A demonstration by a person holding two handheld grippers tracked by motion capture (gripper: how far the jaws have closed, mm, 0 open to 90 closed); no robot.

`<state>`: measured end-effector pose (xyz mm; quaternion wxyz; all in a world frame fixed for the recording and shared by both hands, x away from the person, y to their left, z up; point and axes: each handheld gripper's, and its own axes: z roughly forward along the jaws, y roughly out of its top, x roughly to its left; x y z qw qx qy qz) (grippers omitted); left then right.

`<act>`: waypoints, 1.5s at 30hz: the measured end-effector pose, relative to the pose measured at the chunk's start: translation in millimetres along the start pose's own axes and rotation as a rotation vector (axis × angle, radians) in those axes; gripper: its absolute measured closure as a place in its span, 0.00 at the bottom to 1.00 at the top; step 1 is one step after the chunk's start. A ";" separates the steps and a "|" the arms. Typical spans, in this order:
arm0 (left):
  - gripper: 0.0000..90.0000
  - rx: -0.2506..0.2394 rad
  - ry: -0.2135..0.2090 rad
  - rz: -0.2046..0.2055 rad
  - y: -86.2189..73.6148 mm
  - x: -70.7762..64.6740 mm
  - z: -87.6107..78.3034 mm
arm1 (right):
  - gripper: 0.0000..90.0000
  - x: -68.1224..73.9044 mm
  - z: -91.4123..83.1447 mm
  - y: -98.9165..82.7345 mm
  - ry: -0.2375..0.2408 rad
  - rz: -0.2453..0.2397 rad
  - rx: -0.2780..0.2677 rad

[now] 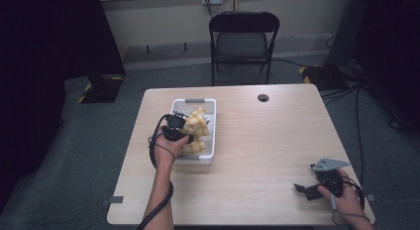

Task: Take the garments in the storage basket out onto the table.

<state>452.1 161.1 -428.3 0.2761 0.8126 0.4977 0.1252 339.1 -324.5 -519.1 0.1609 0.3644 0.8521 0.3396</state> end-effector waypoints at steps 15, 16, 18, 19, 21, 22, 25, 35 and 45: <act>0.64 -0.066 -0.084 -0.037 7.2 -2.2 -28.0 | 0.00 0.0 0.0 0.0 0.000 0.000 0.000; 0.64 -0.067 -0.087 -0.034 8.2 -2.3 -31.7 | 0.00 0.0 0.0 0.0 0.000 0.000 0.000; 0.64 -0.072 -0.096 -0.034 9.0 -2.6 -35.2 | 0.00 0.0 0.0 0.0 0.000 0.000 0.000; 0.64 -0.076 -0.099 -0.034 9.3 -3.0 -36.6 | 0.00 0.0 0.0 0.0 0.000 0.000 0.000; 0.64 -0.079 -0.108 -0.034 10.1 -4.1 -39.4 | 0.00 0.0 0.0 0.0 0.000 0.000 0.000; 0.64 -0.081 -0.113 -0.032 10.5 -4.5 -40.6 | 0.00 0.0 0.0 0.0 0.000 0.000 0.000; 0.64 -0.086 -0.131 -0.036 11.8 -6.9 -44.6 | 0.00 0.0 0.0 0.0 0.000 0.000 0.000; 0.64 -0.103 -0.160 -0.020 17.9 -17.6 -54.9 | 0.00 0.0 0.0 0.0 0.000 0.000 0.000; 0.64 -0.092 -0.190 0.009 24.7 -30.6 -61.2 | 0.00 0.0 0.0 0.0 0.000 0.000 0.000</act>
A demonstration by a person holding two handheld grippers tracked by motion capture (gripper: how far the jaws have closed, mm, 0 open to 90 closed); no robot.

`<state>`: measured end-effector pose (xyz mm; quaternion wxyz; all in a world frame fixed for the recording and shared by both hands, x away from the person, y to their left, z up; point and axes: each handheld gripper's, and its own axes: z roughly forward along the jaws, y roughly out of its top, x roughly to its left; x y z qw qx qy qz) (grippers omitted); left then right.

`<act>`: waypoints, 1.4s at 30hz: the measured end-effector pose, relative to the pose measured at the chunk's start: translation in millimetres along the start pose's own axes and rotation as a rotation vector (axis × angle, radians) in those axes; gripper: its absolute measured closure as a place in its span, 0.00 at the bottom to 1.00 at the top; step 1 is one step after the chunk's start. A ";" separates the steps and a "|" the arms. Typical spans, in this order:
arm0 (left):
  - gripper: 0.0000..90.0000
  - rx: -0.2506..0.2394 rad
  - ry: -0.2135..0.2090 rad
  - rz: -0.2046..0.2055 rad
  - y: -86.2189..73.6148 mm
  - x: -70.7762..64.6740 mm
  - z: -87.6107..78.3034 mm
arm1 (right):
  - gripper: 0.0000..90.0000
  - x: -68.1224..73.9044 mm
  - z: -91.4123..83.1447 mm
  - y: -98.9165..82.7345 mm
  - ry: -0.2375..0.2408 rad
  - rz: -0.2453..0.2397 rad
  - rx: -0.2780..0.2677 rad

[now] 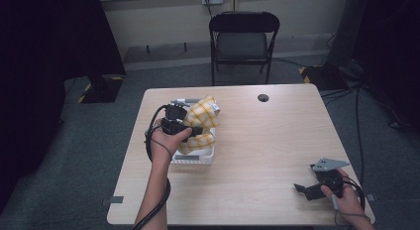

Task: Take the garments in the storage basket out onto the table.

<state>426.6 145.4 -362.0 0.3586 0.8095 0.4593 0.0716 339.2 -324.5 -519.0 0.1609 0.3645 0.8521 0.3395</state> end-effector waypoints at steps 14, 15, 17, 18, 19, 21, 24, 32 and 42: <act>0.65 -0.010 -0.082 0.029 14.4 -27.7 -0.4 | 0.00 0.1 0.0 0.0 0.000 0.001 0.000; 0.64 -0.011 -0.086 0.033 15.1 -29.2 0.0 | 0.00 0.1 0.0 0.0 0.000 0.000 0.000; 0.64 -0.012 -0.099 0.039 16.6 -33.0 0.9 | 0.00 0.0 0.0 0.0 0.000 0.000 0.000; 0.64 -0.011 -0.108 0.044 17.4 -34.7 1.7 | 0.00 0.0 0.0 0.0 0.000 0.000 0.000; 0.64 -0.007 -0.115 0.045 18.1 -37.2 2.8 | 0.00 0.0 0.0 0.0 0.000 0.000 0.000; 0.64 -0.002 -0.122 0.055 19.3 -41.7 5.2 | 0.00 0.0 0.0 0.0 0.000 0.000 0.000; 0.64 -0.002 -0.139 0.058 20.3 -46.2 7.8 | 0.00 0.0 0.0 0.0 0.000 0.000 0.000; 0.64 0.011 -0.183 0.089 25.3 -64.1 17.8 | 0.00 0.0 0.0 0.0 0.000 0.000 0.000; 0.64 0.032 -0.225 0.112 24.9 -74.1 34.2 | 0.00 0.0 0.0 0.0 0.000 0.000 0.000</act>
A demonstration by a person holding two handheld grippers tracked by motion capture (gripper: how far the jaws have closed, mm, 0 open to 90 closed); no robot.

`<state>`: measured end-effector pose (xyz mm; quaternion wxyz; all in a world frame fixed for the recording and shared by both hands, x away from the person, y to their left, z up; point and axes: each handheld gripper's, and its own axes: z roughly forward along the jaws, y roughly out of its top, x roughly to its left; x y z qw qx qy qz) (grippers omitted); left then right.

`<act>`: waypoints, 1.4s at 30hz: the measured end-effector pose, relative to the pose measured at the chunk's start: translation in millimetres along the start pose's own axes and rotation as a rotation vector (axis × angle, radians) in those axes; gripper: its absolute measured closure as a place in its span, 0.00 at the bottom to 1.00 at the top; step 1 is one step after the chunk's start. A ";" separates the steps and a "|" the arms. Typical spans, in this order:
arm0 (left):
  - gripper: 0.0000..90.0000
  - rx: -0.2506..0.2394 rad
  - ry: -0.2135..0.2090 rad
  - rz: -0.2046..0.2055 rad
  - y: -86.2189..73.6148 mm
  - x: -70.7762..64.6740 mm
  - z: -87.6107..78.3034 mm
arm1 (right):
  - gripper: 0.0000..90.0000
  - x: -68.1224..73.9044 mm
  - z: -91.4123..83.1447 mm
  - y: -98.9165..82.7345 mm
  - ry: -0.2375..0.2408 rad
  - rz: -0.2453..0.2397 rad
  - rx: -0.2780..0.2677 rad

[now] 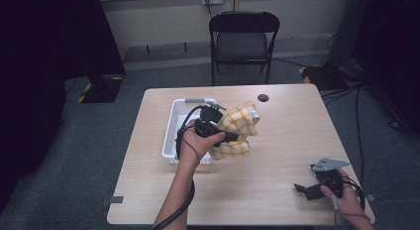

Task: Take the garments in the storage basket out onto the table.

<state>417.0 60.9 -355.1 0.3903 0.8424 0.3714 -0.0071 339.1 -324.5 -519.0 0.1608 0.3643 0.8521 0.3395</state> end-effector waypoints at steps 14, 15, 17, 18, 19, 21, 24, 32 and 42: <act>0.64 0.027 -0.037 0.018 0.2 -13.6 19.9 | 0.00 0.0 0.0 0.0 0.000 0.000 0.000; 0.64 0.027 -0.040 0.021 0.3 -14.6 21.6 | 0.00 0.0 0.0 0.0 0.000 0.000 0.000; 0.64 0.030 -0.045 0.025 0.5 -16.4 24.3 | 0.00 0.0 0.0 0.0 0.000 0.000 0.000; 0.64 0.031 -0.043 0.026 0.5 -17.0 25.3 | 0.00 0.0 0.0 0.0 0.000 0.000 0.000; 0.64 0.033 -0.041 0.028 0.4 -17.9 26.8 | 0.00 0.0 0.0 0.0 0.000 0.000 0.000; 0.64 0.041 -0.038 0.032 -0.2 -19.1 30.3 | 0.00 0.0 0.0 0.0 0.000 0.000 0.000; 0.64 0.048 -0.047 0.034 -2.2 -21.1 36.1 | 0.00 -0.1 0.0 0.0 0.000 -0.001 -0.001; 0.64 0.065 -0.066 0.047 -6.0 -25.6 49.5 | 0.00 -0.1 0.0 0.0 0.000 -0.001 0.000; 0.64 0.084 -0.093 0.064 -10.3 -33.3 63.8 | 0.00 0.0 0.0 0.0 0.000 0.000 0.000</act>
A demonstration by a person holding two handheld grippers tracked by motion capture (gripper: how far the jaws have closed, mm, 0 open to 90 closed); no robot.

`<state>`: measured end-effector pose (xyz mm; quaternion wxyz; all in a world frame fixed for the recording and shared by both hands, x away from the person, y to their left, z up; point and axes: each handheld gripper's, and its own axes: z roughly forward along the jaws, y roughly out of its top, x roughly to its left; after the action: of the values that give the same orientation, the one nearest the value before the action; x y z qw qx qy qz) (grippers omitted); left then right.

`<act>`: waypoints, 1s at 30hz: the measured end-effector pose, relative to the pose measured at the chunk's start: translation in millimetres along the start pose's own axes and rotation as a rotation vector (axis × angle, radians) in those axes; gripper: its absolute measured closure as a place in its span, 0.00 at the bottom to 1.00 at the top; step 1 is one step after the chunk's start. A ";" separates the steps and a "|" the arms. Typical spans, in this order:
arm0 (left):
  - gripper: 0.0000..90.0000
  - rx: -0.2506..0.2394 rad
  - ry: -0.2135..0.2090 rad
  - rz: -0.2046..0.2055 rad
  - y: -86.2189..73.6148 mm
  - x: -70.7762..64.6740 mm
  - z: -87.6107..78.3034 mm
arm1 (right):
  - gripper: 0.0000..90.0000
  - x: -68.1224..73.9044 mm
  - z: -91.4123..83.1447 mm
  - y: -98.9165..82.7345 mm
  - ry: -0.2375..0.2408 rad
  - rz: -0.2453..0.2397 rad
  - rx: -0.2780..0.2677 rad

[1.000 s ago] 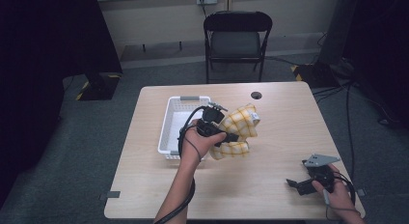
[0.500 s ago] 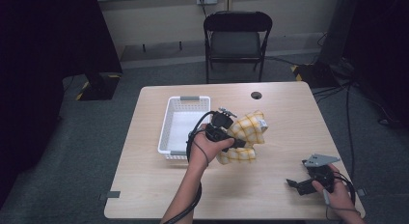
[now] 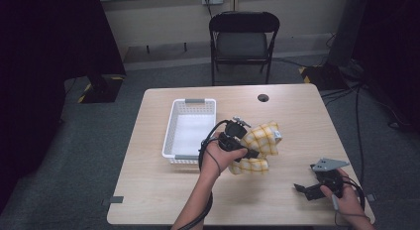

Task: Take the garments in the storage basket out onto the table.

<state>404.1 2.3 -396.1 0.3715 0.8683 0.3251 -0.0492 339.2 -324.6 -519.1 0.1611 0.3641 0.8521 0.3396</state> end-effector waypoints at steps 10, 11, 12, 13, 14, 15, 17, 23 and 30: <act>0.64 0.021 -0.020 0.009 -3.7 -4.1 16.0 | 0.00 0.0 0.0 0.0 0.000 0.000 0.000; 0.64 0.025 -0.024 0.012 -4.9 -4.8 19.2 | 0.00 0.0 0.0 0.0 0.000 0.001 0.000; 0.64 0.025 -0.026 0.013 -5.7 -5.2 20.9 | 0.00 0.0 0.0 0.0 0.000 0.000 0.000; 0.64 0.025 -0.026 0.013 -5.7 -5.2 20.9 | 0.00 0.0 0.0 0.0 0.000 0.000 0.000; 0.64 0.033 -0.033 0.014 -7.5 -6.0 24.9 | 0.00 -0.1 0.0 0.0 0.000 -0.001 0.000; 0.64 0.033 -0.033 0.014 -7.5 -6.0 24.9 | 0.00 0.1 0.0 0.0 0.000 0.001 0.001; 0.64 0.036 -0.043 0.008 -10.3 -7.4 31.7 | 0.00 0.0 0.0 0.0 0.000 0.001 0.001; 0.64 0.042 -0.053 0.008 -12.8 -9.3 40.9 | 0.00 0.1 0.0 0.0 0.000 0.001 0.001; 0.63 0.053 -0.051 0.017 -16.2 -11.9 51.4 | 0.00 0.0 0.0 0.0 0.000 0.001 0.001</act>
<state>393.0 -30.5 -439.1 0.3569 0.8790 0.3067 -0.0768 339.1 -324.6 -519.0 0.1607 0.3644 0.8522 0.3394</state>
